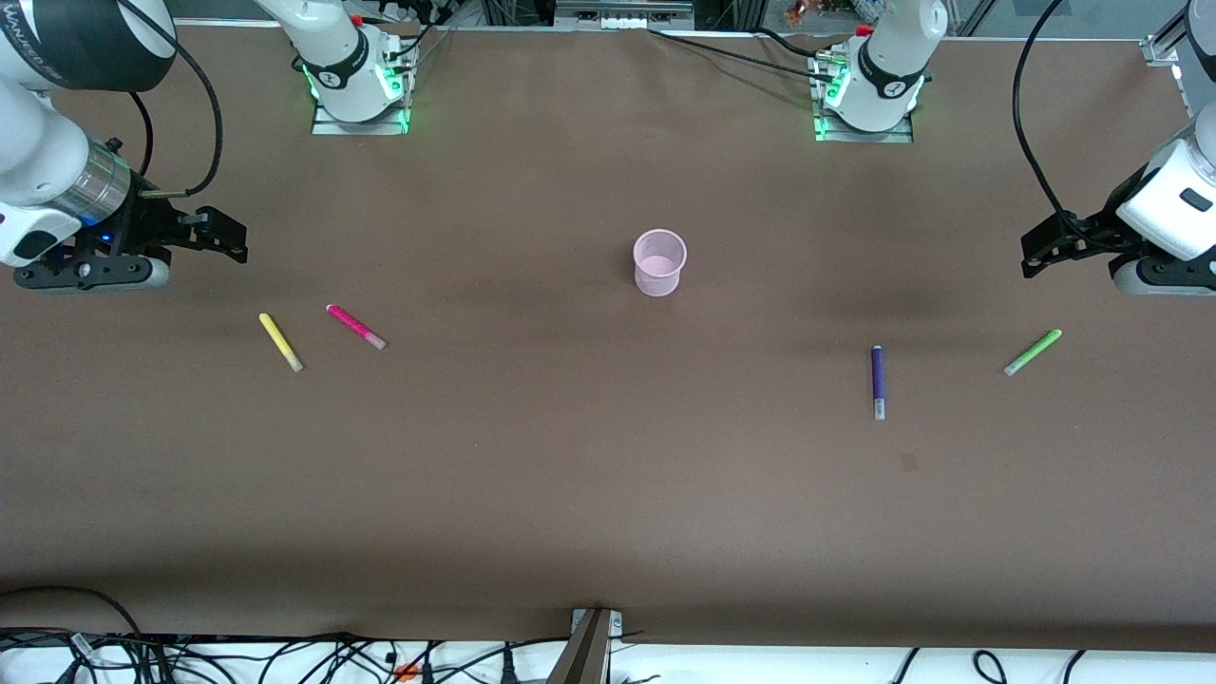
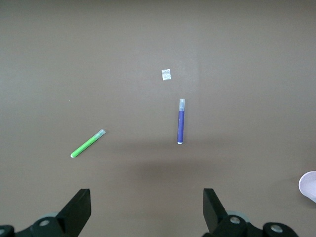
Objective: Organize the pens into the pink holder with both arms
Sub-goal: 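Lower both grippers onto the pink and blue markers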
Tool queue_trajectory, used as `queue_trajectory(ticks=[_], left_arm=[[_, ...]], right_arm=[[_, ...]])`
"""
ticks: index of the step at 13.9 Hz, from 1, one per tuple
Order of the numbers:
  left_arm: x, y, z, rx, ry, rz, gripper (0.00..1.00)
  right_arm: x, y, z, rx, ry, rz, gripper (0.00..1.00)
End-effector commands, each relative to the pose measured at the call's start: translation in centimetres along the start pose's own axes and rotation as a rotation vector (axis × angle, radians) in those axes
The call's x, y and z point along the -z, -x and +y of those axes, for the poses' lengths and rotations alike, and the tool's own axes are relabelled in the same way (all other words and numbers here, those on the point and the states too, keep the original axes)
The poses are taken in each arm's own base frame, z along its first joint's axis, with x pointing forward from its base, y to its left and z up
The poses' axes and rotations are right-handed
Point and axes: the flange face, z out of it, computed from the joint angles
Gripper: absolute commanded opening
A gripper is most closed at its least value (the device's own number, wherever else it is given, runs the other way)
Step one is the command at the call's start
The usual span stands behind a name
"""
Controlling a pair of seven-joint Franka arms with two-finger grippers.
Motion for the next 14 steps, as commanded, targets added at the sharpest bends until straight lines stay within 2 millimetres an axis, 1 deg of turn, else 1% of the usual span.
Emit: queue_trajectory(ticks=[1,2,3,5,6,7,9,10,11,12,13,14], left_arm=[[0.7,-0.1,0.1,-0.001,-0.007,-0.003,1.0],[0.7,-0.1,0.1,-0.001,-0.007,-0.003,1.0],[0.7,-0.1,0.1,-0.001,-0.007,-0.003,1.0],[0.5,-0.1,0.0,-0.001,-0.006,-0.008,1.0],[-0.8,-0.4,0.3,-0.007,-0.004,-0.035,1.0],[-1.2,-0.4,1.1,-0.021,-0.006,-0.051,1.0],[-1.2,-0.6,1.1,-0.032,-0.004,-0.051,1.0],[-3.1,-1.4,1.0,-0.035,-0.01,-0.08,1.0],[-6.2,-2.5,1.1,-0.038,-0.004,-0.132,1.0],[-9.8,-3.5,0.7,-0.035,0.009,-0.196,1.0],[-10.5,-3.6,-0.2,-0.036,0.017,-0.208,1.0],[-11.0,-3.6,0.0,-0.058,0.02,-0.216,1.0]], right_arm=[[-1.1,0.6,-0.7,0.034,0.003,-0.077,1.0],[-2.0,0.6,-0.8,0.059,0.002,-0.084,1.0],[-3.1,0.5,-0.9,0.121,-0.002,-0.081,1.0],[-6.3,0.7,-0.9,0.269,-0.011,-0.096,1.0],[-7.7,0.9,-1.1,0.331,-0.013,-0.095,1.0],[-9.3,1.2,-1.2,0.4,-0.014,-0.084,1.0],[-13.0,1.6,-1.2,0.591,-0.009,-0.03,1.0],[-14.7,1.9,-1.1,0.658,-0.007,-0.018,1.0],[-15.8,2.2,-1.1,0.699,-0.004,-0.012,1.0],[-17.1,2.6,-1.2,0.725,-0.005,-0.02,1.0],[-18.5,3.1,-1.2,0.741,-0.006,-0.02,1.0],[-20.0,3.5,-1.2,0.743,-0.006,-0.013,1.0]])
